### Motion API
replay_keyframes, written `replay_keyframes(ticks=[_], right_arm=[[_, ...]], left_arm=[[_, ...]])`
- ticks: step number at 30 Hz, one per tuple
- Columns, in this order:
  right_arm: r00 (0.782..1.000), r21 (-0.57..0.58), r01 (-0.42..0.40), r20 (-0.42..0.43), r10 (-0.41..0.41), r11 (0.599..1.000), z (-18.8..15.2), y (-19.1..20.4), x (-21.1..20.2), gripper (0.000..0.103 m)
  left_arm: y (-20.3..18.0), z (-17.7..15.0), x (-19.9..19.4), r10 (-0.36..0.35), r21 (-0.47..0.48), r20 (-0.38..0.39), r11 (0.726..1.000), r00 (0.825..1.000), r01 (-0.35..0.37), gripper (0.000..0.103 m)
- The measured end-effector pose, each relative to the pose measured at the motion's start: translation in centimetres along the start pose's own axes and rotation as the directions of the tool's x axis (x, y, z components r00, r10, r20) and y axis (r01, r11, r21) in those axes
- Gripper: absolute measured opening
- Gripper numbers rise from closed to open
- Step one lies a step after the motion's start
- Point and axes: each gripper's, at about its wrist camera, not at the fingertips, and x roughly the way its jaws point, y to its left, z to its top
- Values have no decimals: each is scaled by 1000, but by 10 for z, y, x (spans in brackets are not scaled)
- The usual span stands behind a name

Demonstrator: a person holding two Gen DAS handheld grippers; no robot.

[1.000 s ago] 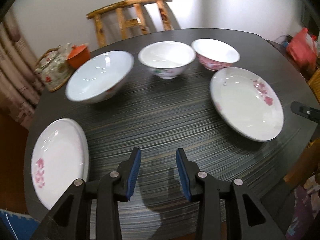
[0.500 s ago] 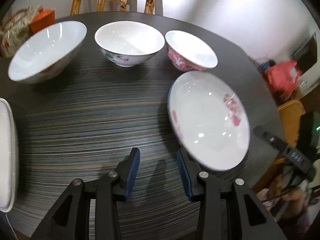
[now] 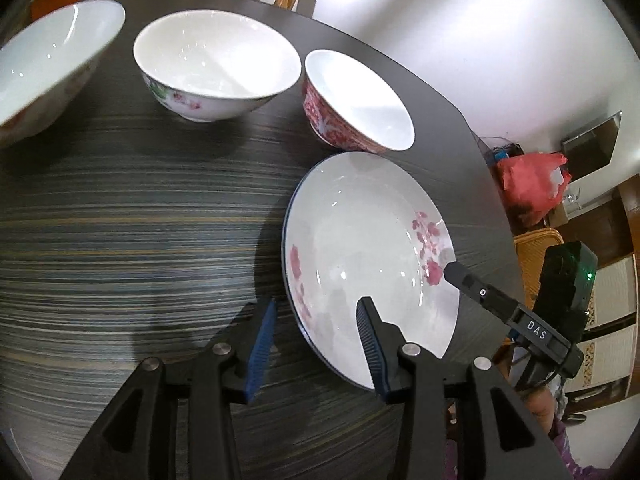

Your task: Organize plates and bowls

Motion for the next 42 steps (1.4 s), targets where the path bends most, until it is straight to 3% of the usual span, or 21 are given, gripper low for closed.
replay_keyframes(ticks=[6, 10, 15, 17, 19, 23, 32, 42], right_arm=[[1000, -12, -9, -6, 9, 1000, 8, 2, 8, 44], [1000, -15, -8, -11, 8, 1000, 10, 1, 11, 39], [1000, -30, -1, -22, 1, 1000, 14, 3, 15, 33], [1000, -39, 0, -29, -2, 999, 14, 5, 18, 27], [999, -55, 9, -43, -12, 998, 14, 8, 21, 13], [999, -92, 22, -39, -26, 995, 9, 10, 20, 12], [998, -62, -11, -67, 7, 998, -16, 15, 10, 12], [993, -82, -62, -102, 54, 995, -36, 46, 6, 12]], left_arm=[[1, 3, 7, -22, -6, -2, 1000, 1000, 22, 42], [-5, 4, 10, 16, 25, -4, 1000, 1000, -16, 42], [-8, 0, 12, 103, 83, 3, 991, 995, -103, 14], [-7, -2, 11, 95, 72, 9, 993, 995, -95, 13], [-8, -3, 11, 117, 76, 18, 990, 993, -118, 13], [-8, -12, 5, 130, 66, 22, 989, 991, -131, 13], [-17, -42, -13, 160, 68, 51, 984, 986, -163, 13], [6, -69, -49, 178, 5, 88, 984, 980, -179, 13]])
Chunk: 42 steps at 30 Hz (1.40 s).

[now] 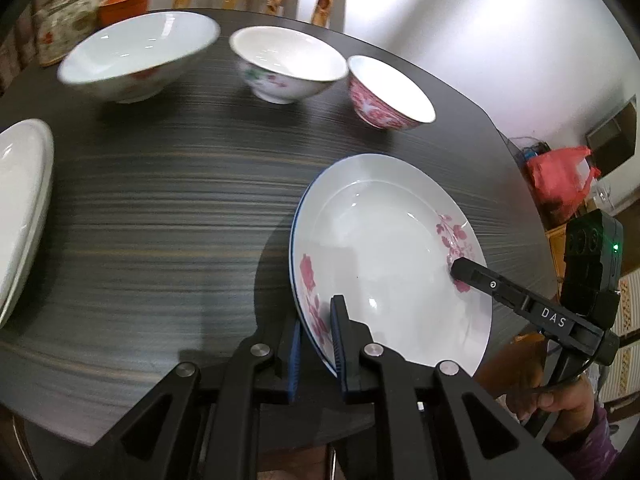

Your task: Organize plates and bowls

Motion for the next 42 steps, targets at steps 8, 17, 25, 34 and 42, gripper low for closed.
replay_keyframes(ticks=[8, 17, 25, 34, 42], right_arm=[[998, -51, -38, -43, 36, 998, -6, 41, 11, 12], [992, -114, -86, -101, 75, 990, -5, 97, 37, 12], [986, -176, -121, -137, 98, 977, 5, 150, 61, 12], [980, -237, -138, -170, 99, 962, 12, 203, 90, 12], [975, -251, -136, -207, 84, 958, 13, 228, 112, 12]], left_arm=[[34, -13, -35, 32, -62, 48, 998, 998, -29, 13], [82, -19, -78, 73, -153, 113, 987, 991, -55, 13], [127, -18, -110, 109, -231, 179, 971, 978, -66, 13], [174, -21, -128, 150, -318, 216, 945, 965, -76, 13], [196, -24, -131, 198, -342, 215, 933, 956, -116, 13]])
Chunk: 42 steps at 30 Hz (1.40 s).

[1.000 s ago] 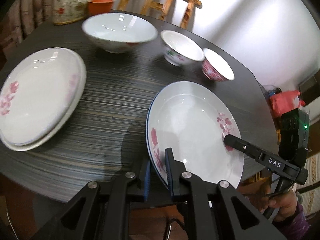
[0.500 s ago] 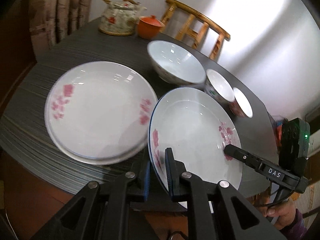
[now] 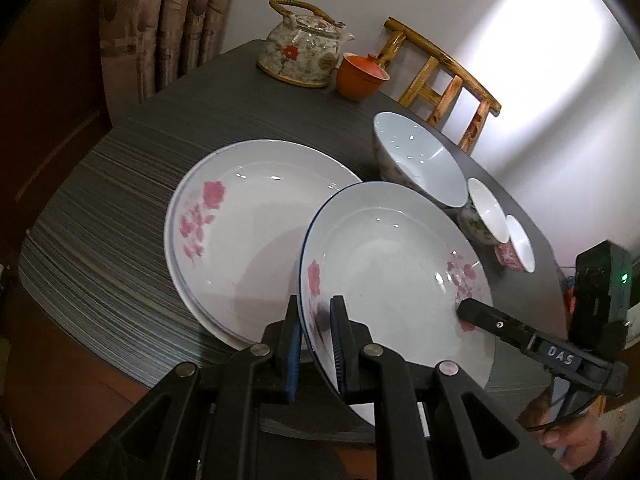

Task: Organize plates and bowls
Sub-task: 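Carry the plate onto the stacked plates with both tools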

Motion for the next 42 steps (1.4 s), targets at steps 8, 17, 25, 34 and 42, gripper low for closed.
replay_keyframes(ticks=[8, 17, 25, 34, 42], right_arm=[[999, 10, -4, -32, 5, 1000, 8, 7, 12, 12], [999, 24, -13, -51, 14, 1000, 13, 13, 19, 12], [998, 47, -28, -55, 31, 998, 17, 13, 22, 13], [997, 57, -44, -57, 48, 997, 22, 19, 25, 14], [997, 62, -48, -50, 51, 997, 27, 21, 25, 16]], left_arm=[[13, 1, 5, 23, -25, -7, 999, 1000, -23, 14], [17, 4, 10, 62, -17, -6, 998, 998, -62, 16], [18, 7, 11, 102, -22, -5, 995, 995, -102, 21], [20, 12, -2, 132, -26, 50, 991, 990, -130, 30], [26, 18, -18, 149, -63, 118, 988, 982, -143, 33]])
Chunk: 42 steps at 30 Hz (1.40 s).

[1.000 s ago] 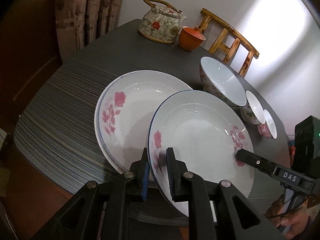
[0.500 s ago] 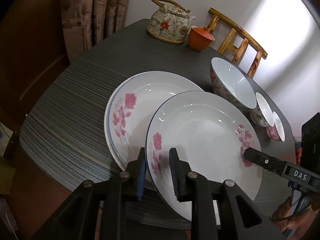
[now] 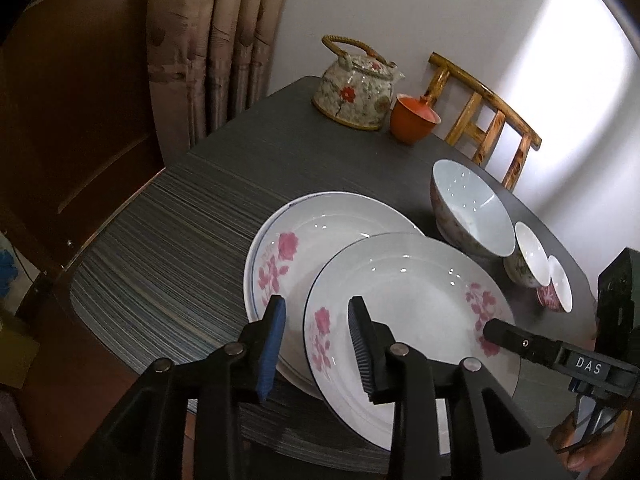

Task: Organize plates and bowls
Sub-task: 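Carry the plate onto the stacked plates with both tools, then open both tools and release the plate onto the stack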

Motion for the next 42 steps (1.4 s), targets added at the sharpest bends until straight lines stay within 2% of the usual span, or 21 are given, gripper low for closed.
replay_keyframes(ticks=[12, 24, 35, 38, 42], right_arm=[[1000, -12, -2, 8, 2, 1000, 4, 10, 3, 21], [1000, -47, 8, 13, -7, 999, 2, 19, 5, 21], [1000, -17, 2, 17, -2, 1000, -5, 5, 5, 22], [998, -37, 40, 44, -38, 999, -11, -4, 1, 22], [981, -80, 167, 110, -158, 983, -24, -26, -10, 22]], left_arm=[[-1, 2, -4, 1, 2, 14, 1000, 1000, -1, 33], [-2, 2, -2, 3, 5, 9, 1000, 1000, -3, 33], [-6, -1, 1, -2, 25, -6, 1000, 1000, 2, 34], [-9, -1, 1, -5, 35, -5, 999, 1000, 5, 34], [-16, -3, 2, 3, 67, -3, 998, 1000, -3, 34]])
